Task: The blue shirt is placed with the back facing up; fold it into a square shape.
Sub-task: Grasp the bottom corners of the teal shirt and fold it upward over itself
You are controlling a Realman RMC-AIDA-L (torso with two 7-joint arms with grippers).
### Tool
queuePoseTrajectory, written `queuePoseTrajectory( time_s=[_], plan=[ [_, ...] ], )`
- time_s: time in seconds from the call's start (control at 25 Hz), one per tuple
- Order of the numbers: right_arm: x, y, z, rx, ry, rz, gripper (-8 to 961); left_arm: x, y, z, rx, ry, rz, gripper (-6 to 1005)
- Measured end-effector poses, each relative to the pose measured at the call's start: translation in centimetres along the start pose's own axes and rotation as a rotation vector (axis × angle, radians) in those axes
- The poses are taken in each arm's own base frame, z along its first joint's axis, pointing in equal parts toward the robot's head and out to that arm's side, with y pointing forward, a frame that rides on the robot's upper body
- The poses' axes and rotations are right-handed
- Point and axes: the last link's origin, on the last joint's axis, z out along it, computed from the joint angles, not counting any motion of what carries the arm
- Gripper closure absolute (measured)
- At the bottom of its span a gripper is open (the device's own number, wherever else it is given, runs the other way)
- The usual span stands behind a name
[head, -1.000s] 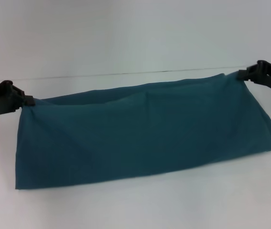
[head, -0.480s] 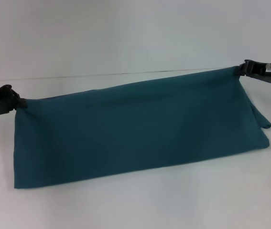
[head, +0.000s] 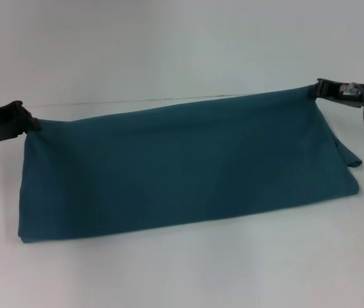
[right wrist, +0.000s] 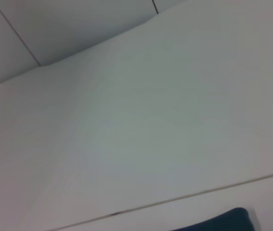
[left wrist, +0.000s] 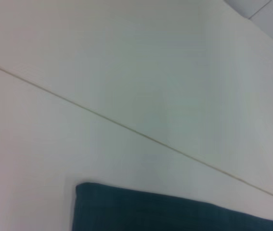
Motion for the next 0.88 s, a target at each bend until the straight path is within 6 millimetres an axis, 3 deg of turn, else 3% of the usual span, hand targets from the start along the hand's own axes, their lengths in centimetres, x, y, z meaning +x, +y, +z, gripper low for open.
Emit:
queuePoseTrajectory(
  time_s=[0.28, 0.88],
  plan=[
    [0.4, 1.2, 1.3, 0.043, -0.017, -0.065, 932, -0.1, -0.1, 0.8, 0.029, 0.025, 0.003, 950],
    [-0.6, 1.4, 1.4, 0.057, -0.056, -0.063, 931, 0.3, 0.9, 1.7, 0.032, 0.076, 0.012, 950]
  ],
)
